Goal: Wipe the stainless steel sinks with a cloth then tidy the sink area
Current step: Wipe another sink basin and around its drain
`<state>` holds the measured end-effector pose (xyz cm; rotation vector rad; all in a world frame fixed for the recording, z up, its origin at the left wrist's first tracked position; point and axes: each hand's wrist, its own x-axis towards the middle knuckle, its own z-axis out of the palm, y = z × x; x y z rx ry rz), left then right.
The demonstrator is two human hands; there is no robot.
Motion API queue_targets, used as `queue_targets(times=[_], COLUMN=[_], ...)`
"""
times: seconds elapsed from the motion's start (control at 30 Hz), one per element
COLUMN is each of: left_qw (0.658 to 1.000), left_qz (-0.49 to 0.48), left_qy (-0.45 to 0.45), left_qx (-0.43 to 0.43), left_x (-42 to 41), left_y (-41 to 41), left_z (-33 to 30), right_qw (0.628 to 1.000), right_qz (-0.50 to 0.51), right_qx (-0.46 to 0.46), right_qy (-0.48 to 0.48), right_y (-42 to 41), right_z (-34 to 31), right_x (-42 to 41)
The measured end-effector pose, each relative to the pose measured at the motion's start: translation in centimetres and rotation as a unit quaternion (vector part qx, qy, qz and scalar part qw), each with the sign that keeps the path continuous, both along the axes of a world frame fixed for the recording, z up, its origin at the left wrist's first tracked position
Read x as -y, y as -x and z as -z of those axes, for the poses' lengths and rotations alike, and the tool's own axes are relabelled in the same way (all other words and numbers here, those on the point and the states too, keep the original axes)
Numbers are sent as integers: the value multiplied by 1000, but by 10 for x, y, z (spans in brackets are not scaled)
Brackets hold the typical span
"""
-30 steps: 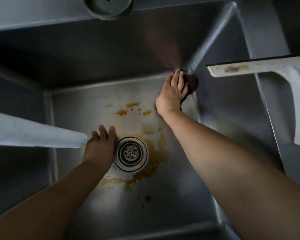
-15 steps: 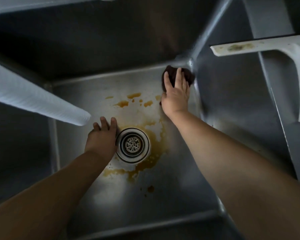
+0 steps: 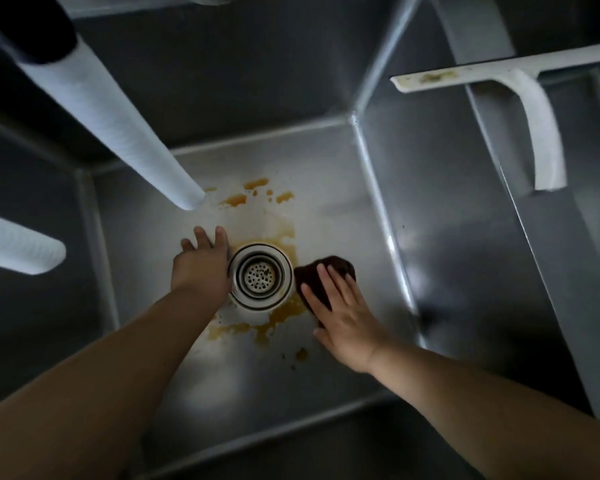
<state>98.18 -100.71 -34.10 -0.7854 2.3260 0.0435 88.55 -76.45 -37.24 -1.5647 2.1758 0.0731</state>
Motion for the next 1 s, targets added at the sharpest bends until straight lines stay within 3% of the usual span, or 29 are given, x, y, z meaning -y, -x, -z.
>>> queue_targets(times=[0.13,0.33,0.5,0.73,1.0], left_qw=[1000,1000,1000,1000,1000], left_qz=[0,9,16,14,-9], left_qy=[-2,5,15,18,8], left_qx=[-3,-4,-9,-13,-1], left_x=[0,1,1,3,1], left_y=[-2,-3,-3,-2,2], left_z=[-1,3,9,15,9], right_qw=[998,976,965,990,989], right_qz=[51,205,255,97,-76], right_qx=[-23,-63,-49,-41,10], right_qy=[-9,41,46,93,127], right_y=[-3,32,70,114,115], right_z=[3,10,19,17,13], right_x=[11,101,164,208,183])
